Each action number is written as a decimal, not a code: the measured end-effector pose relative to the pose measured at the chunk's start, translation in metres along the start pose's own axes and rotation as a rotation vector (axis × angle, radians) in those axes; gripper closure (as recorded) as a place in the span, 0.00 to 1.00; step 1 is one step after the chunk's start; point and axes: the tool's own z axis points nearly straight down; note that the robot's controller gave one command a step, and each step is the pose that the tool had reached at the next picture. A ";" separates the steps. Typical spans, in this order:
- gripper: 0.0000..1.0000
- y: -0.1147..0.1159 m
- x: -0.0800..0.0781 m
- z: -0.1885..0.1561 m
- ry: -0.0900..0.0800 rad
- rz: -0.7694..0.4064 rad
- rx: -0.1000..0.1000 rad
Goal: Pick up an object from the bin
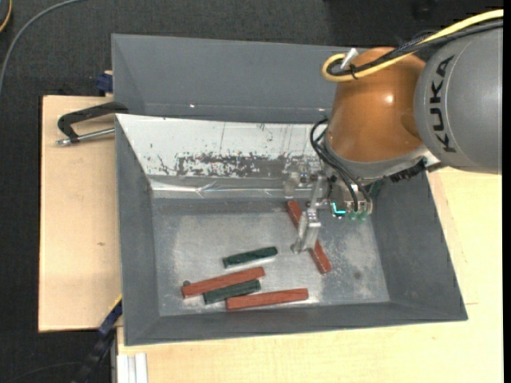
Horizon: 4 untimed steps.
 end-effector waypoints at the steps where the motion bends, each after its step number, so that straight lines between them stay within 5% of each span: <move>1: 0.00 -0.065 -0.043 0.127 -0.002 0.168 0.001; 4: 0.00 -0.062 -0.046 0.124 -0.011 0.166 -0.001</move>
Offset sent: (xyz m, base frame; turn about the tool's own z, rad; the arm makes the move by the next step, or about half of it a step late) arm 0.0425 -0.0638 -0.1244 0.1664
